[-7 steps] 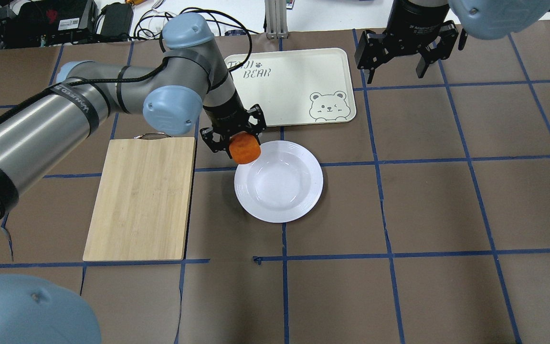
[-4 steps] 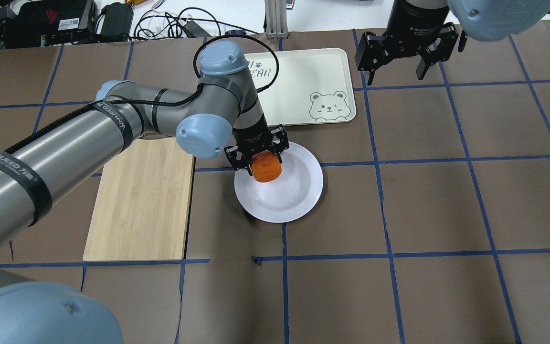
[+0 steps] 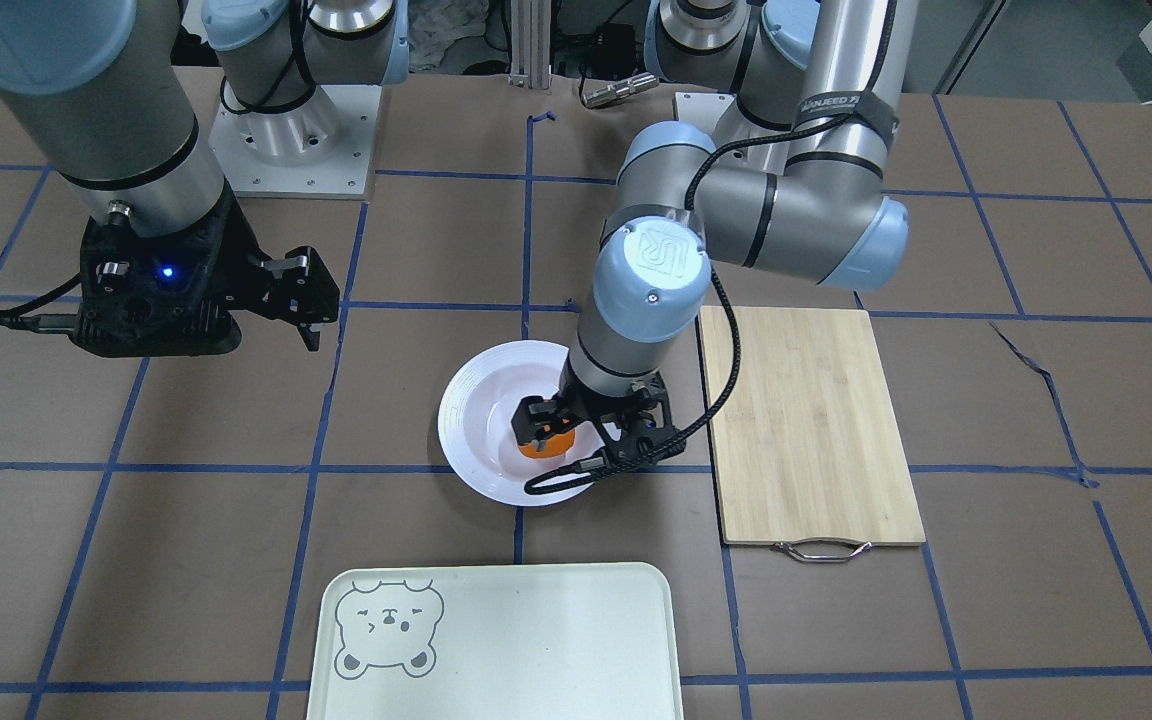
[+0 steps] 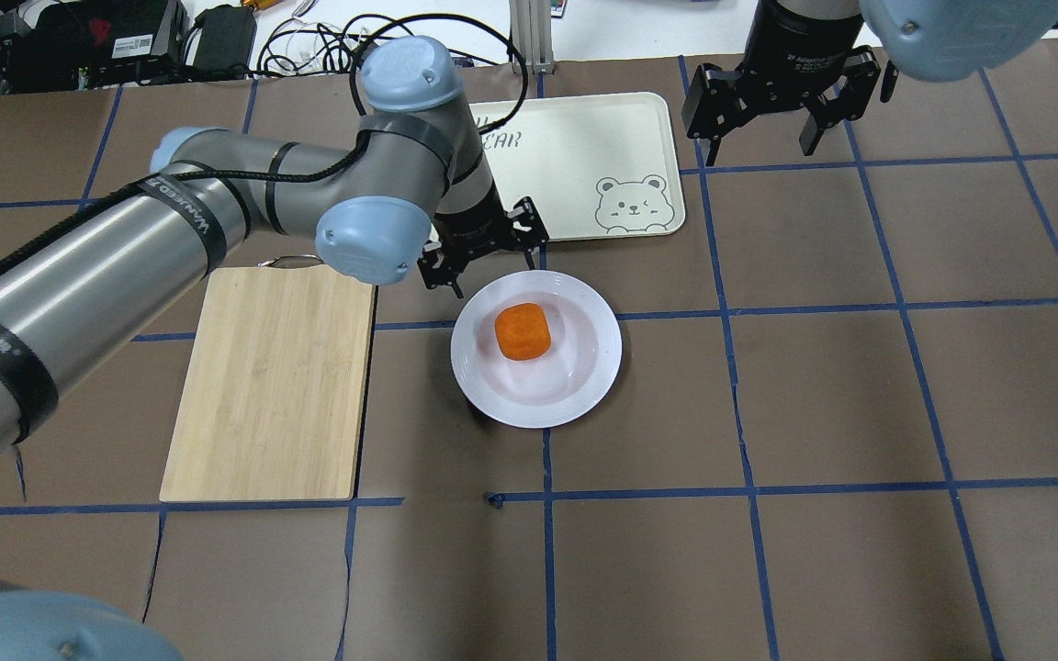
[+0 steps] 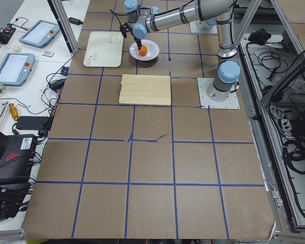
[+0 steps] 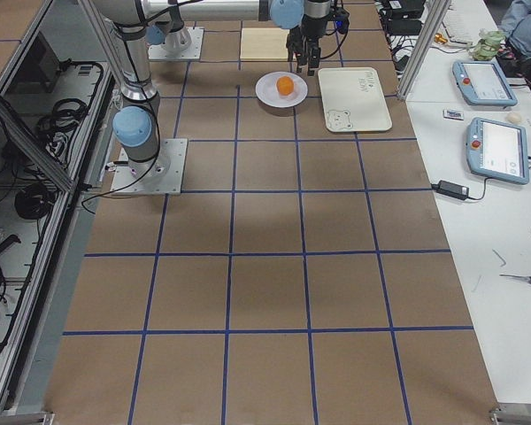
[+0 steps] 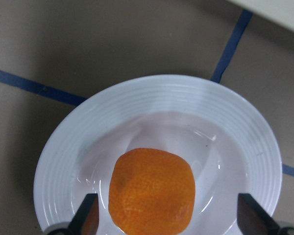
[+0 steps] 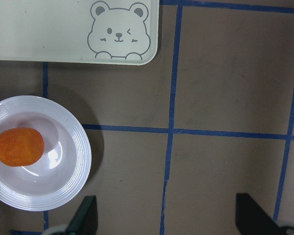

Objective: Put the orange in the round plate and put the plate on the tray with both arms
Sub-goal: 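Raise the left gripper away while the right gripper moves toward the plate rim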

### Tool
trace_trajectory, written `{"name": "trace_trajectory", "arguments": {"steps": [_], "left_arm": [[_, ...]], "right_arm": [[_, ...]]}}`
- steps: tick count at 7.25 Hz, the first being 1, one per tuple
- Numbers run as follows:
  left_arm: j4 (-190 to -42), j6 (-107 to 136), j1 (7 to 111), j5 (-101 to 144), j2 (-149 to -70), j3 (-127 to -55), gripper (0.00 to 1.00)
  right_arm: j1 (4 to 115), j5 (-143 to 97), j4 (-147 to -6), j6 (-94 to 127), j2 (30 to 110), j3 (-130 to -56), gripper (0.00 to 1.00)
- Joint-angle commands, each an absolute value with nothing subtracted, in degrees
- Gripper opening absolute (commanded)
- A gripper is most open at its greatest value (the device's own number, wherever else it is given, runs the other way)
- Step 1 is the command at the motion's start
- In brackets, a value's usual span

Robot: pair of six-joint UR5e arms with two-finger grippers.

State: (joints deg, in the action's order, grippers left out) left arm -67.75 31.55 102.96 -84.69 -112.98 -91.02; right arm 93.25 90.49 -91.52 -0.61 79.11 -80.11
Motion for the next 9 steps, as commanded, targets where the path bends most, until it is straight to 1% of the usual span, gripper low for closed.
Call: {"name": "trace_trajectory", "arguments": {"steps": [1, 2, 3, 4, 6, 7, 9], "left_arm": [[-80.3, 18.9, 94.0, -90.8, -110.1, -83.7, 1.0], [-80.6, 18.5, 90.1, -90.9, -109.0, -81.4, 1.0], [-80.9, 18.5, 85.4, -90.4, -108.0, -81.0, 1.0], [-79.9, 18.3, 83.5, -90.8, -107.8, -81.2, 1.0], [-79.6, 18.4, 83.8, -91.8, -107.1, -80.9, 1.0], [-79.5, 17.8, 84.7, -91.8, -105.8, -81.2, 1.0], [-79.7, 17.6, 85.1, -91.8, -104.0, -81.5, 1.0]], "right_arm": [[93.3, 90.1, -93.7, -0.4, 78.8, -80.7, 1.0], [93.0, 87.6, -97.6, -0.3, 78.7, -83.1, 1.0], [93.0, 85.2, -102.3, 0.1, 78.7, -87.9, 1.0], [93.0, 85.3, -108.6, 0.1, 79.1, -91.7, 1.0], [93.7, 85.0, -109.0, 1.5, 79.2, -93.9, 1.0], [93.8, 79.2, -110.1, 3.1, 78.4, -97.7, 1.0], [93.7, 73.0, -120.6, 5.9, 73.9, -104.6, 1.0]]}}
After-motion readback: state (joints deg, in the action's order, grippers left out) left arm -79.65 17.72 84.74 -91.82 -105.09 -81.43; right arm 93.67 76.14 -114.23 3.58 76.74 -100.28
